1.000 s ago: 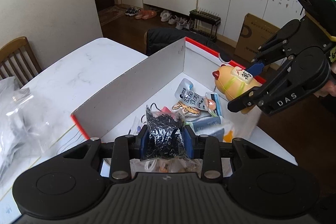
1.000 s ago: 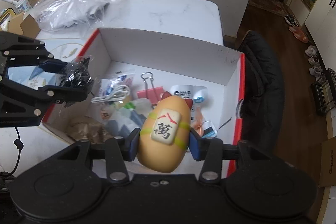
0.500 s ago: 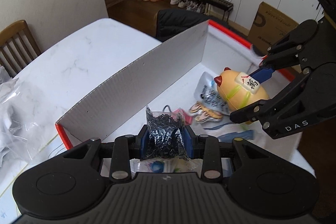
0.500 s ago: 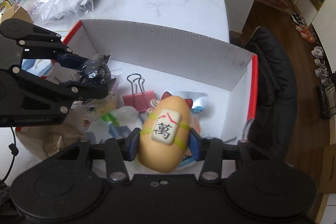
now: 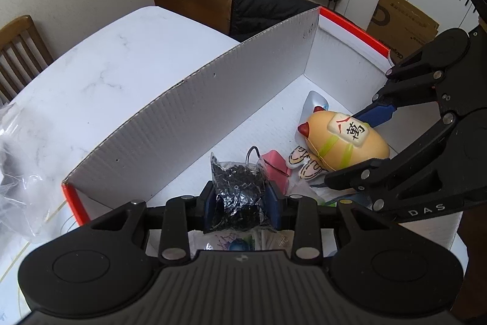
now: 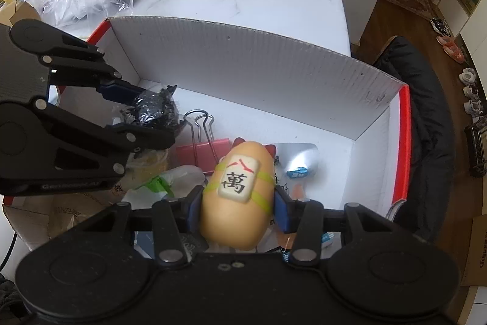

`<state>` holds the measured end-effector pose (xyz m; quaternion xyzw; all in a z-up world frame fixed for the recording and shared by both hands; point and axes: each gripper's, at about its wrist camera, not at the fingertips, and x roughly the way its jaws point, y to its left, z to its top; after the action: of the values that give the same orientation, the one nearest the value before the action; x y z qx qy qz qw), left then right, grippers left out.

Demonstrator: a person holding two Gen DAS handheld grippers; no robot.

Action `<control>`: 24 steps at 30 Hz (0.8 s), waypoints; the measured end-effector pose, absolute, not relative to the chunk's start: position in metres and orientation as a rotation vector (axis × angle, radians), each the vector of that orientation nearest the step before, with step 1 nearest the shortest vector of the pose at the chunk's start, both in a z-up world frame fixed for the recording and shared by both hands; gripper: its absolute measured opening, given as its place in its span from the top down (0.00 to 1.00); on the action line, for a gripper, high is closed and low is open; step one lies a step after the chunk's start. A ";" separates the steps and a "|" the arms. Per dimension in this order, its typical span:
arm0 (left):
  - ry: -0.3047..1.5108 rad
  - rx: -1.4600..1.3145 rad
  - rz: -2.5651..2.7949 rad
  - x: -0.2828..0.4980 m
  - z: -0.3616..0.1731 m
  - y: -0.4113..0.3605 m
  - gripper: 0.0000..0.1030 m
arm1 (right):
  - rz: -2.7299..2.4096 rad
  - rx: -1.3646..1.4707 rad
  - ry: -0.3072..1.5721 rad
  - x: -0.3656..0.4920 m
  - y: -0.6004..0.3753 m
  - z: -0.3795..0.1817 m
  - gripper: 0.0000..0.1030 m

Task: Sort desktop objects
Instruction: 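Lower the foil packet into the shoebox and open the left tool while the right tool releases the figurine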

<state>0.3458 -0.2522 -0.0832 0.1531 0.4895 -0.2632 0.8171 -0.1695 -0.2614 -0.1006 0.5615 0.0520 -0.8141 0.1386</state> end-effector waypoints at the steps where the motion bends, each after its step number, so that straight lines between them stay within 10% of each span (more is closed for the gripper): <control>1: 1.048 0.323 -0.564 0.346 -0.084 -0.253 0.67 | -2.353 1.625 0.148 -0.170 -0.261 -0.101 0.55; 8: 1.056 0.314 -0.564 0.345 -0.084 -0.253 0.64 | -2.365 1.614 0.124 -0.170 -0.257 -0.098 0.47; 15: 1.042 0.305 -0.550 0.340 -0.080 -0.249 0.34 | -2.385 1.572 0.118 -0.162 -0.252 -0.090 0.34; 24: 1.007 0.288 -0.539 0.326 -0.066 -0.243 0.33 | -2.403 1.524 0.125 -0.151 -0.248 -0.074 0.28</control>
<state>0.3265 -0.2430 -0.0662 0.1357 0.4750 -0.2544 0.8314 -0.1507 -0.2477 -0.0736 0.5294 0.0432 -0.8346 0.1462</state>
